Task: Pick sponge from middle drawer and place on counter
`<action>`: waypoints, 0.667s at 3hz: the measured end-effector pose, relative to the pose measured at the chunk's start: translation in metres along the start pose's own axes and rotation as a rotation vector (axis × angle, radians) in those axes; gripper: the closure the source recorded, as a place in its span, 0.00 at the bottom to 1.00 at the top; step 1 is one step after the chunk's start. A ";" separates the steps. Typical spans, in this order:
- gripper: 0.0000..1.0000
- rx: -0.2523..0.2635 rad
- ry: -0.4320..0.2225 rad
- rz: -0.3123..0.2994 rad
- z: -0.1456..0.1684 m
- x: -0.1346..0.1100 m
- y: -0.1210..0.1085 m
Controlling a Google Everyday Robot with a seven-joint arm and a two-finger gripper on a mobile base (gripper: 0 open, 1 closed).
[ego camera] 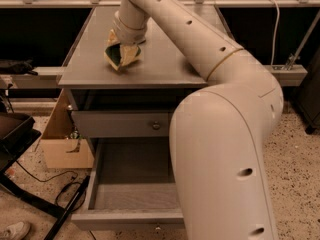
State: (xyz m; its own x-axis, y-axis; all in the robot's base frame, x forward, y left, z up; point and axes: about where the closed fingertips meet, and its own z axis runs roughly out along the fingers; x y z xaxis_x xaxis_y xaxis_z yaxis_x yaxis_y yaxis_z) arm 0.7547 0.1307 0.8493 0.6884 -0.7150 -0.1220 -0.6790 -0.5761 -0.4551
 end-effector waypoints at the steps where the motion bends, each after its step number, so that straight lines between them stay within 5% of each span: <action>1: 0.50 0.005 0.002 -0.002 -0.002 0.000 -0.001; 2: 0.27 0.005 0.002 -0.002 -0.002 0.000 -0.001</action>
Offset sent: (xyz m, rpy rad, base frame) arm 0.0002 0.0003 0.0025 0.0015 -0.0059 -0.0003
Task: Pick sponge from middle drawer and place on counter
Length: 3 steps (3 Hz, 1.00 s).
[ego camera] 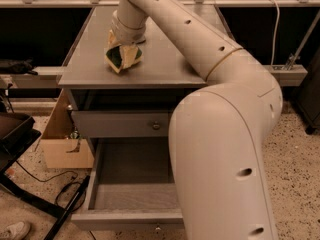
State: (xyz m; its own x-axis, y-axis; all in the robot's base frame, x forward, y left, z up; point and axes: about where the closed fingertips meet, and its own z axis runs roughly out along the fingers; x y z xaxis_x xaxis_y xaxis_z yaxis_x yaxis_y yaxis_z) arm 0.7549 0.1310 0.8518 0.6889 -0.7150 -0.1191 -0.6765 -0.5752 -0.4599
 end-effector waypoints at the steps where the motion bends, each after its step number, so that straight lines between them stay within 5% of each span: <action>1: 0.00 0.014 0.007 -0.010 -0.004 -0.004 -0.003; 3: 0.00 0.109 0.162 -0.027 -0.092 -0.022 -0.019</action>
Offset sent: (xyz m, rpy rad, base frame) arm -0.0204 0.0100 0.0871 -0.0217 -0.1821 0.0108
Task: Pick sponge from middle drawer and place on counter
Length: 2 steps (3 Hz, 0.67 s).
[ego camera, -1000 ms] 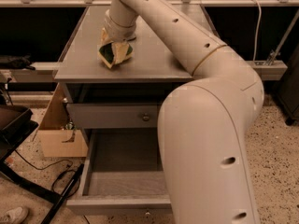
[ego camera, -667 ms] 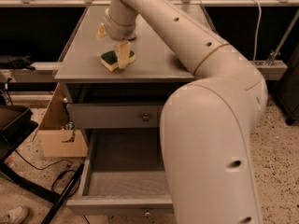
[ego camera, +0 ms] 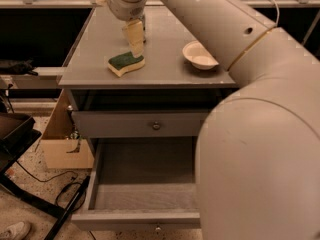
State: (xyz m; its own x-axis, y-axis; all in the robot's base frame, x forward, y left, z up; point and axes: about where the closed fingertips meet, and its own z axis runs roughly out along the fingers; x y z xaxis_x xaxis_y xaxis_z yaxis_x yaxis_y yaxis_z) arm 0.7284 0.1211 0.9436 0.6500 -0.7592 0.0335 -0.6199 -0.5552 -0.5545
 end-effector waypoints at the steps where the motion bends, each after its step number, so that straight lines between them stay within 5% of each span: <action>1: 0.00 0.127 0.125 0.077 -0.084 0.005 0.002; 2: 0.00 0.309 0.216 0.204 -0.165 0.015 0.027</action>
Offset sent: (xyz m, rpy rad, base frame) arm -0.1361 -0.1910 0.0255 0.2494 -0.3000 -0.6569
